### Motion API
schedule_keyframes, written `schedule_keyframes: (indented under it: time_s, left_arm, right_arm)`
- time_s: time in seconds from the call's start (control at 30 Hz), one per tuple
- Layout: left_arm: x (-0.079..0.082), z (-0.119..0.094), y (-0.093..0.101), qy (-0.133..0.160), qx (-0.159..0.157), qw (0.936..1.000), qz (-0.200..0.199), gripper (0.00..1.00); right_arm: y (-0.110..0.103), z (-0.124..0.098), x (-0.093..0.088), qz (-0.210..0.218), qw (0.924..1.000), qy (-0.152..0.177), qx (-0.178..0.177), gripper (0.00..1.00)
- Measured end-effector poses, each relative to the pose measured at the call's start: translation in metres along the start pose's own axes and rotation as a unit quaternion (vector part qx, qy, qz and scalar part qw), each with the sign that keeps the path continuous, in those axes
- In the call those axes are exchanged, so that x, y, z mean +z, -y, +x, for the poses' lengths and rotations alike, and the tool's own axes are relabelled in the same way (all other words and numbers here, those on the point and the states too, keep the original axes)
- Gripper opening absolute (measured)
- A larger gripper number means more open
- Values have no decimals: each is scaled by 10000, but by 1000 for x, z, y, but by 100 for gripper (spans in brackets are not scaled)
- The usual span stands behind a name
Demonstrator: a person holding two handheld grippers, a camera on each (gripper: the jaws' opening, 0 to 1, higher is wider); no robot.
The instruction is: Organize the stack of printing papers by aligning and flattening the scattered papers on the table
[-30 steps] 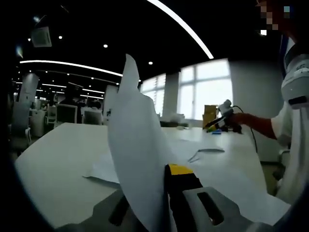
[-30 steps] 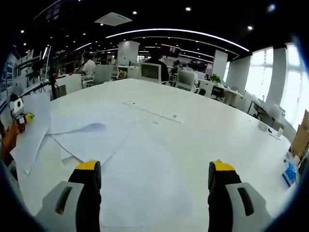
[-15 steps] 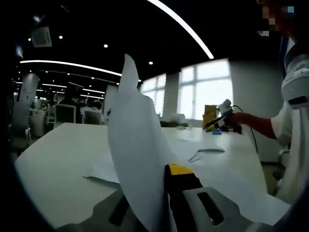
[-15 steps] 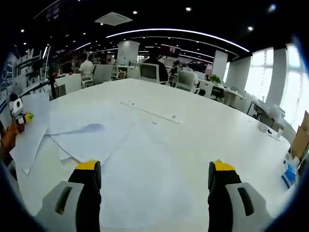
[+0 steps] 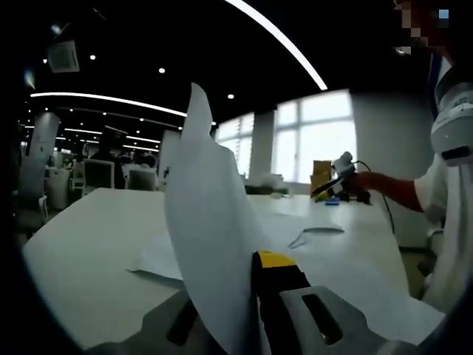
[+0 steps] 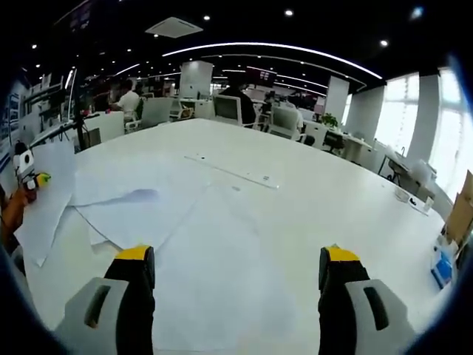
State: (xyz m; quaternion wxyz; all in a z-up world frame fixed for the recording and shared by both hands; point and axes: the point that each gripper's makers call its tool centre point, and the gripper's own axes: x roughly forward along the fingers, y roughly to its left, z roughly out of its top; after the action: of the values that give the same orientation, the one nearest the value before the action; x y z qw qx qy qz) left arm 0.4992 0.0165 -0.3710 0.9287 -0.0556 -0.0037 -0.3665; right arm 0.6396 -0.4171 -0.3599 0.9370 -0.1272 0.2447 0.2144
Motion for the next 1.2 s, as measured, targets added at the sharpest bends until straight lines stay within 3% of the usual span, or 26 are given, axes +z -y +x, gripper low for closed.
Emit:
schedule_keyframes:
  time_s: [1.2]
  left_arm:
    - [-1,-1,-2,-47,66,9999,80,6]
  right_arm:
    - [6,10,5,-67,9999,-78,69,87]
